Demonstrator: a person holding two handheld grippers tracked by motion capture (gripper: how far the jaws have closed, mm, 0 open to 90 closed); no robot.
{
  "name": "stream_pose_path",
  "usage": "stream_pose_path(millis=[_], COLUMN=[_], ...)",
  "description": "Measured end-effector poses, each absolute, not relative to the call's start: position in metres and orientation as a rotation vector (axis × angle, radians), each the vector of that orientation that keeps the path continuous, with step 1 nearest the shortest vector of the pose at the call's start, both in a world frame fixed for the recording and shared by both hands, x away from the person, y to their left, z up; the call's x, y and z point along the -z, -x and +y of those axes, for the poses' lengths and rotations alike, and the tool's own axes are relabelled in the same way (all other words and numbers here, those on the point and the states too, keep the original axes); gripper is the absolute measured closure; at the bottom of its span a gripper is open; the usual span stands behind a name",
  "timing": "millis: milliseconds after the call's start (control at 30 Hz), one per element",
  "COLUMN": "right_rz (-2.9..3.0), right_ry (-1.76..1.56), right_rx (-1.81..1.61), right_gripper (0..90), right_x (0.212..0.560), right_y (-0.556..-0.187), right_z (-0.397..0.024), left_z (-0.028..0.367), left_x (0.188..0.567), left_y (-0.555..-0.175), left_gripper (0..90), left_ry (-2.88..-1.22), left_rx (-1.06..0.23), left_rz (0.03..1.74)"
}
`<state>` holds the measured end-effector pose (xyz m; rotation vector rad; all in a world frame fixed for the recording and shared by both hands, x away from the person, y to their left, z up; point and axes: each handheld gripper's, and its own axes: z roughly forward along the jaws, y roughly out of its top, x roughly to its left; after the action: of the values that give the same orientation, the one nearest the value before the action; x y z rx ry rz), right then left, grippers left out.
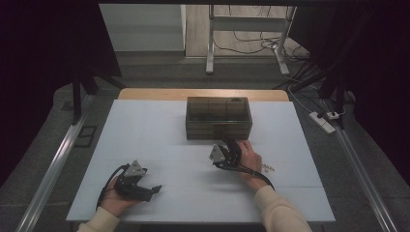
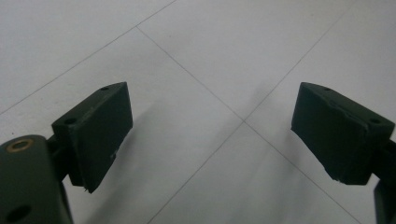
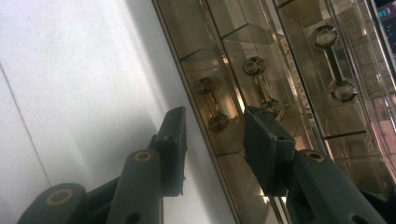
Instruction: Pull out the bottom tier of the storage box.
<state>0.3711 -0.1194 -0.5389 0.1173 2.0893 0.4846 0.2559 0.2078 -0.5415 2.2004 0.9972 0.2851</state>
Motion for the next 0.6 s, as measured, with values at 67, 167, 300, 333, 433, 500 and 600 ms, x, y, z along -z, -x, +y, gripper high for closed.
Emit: stream_pose_path(millis=[67,167,300,333,433,500,600], right_rz=[2.089,2.092,2.095,2.095,2.091,2.089,2.092], right_ry=[-0.117,-0.111,-0.119,-0.117,-0.104,-0.091,-0.11], right_rx=[-0.484,-0.482,-0.485,-0.485,-0.48,-0.476,-0.479], right_gripper=[59.1,59.3,60.4,60.7,61.5,61.6,61.7], right_x=[0.539,0.5387,0.5393,0.5393,0.54,0.5402,0.5408], right_y=[-0.3713,-0.3718,-0.3717,-0.3719,-0.3728,-0.3735,-0.373], right_z=[-0.1193,-0.1193,-0.1187,-0.1188,-0.1188,-0.1191,-0.1184], left_z=[0.2078,0.2078,0.2077,0.2076,0.2077,0.2077,0.2077], left_x=[0.5415,0.5416,0.5416,0.5416,0.5416,0.5416,0.5416], left_y=[-0.2559,-0.2559,-0.2558,-0.2559,-0.2558,-0.2559,-0.2558], left_gripper=[12.2,12.3,12.3,12.3,12.3,12.3,12.3], left_ry=[-2.2,-2.201,-2.202,-2.202,-2.201,-2.201,-2.202], left_rx=[-0.285,-0.284,-0.283,-0.283,-0.282,-0.282,-0.282], left_rz=[0.997,0.997,0.996,0.996,0.996,0.996,0.996])
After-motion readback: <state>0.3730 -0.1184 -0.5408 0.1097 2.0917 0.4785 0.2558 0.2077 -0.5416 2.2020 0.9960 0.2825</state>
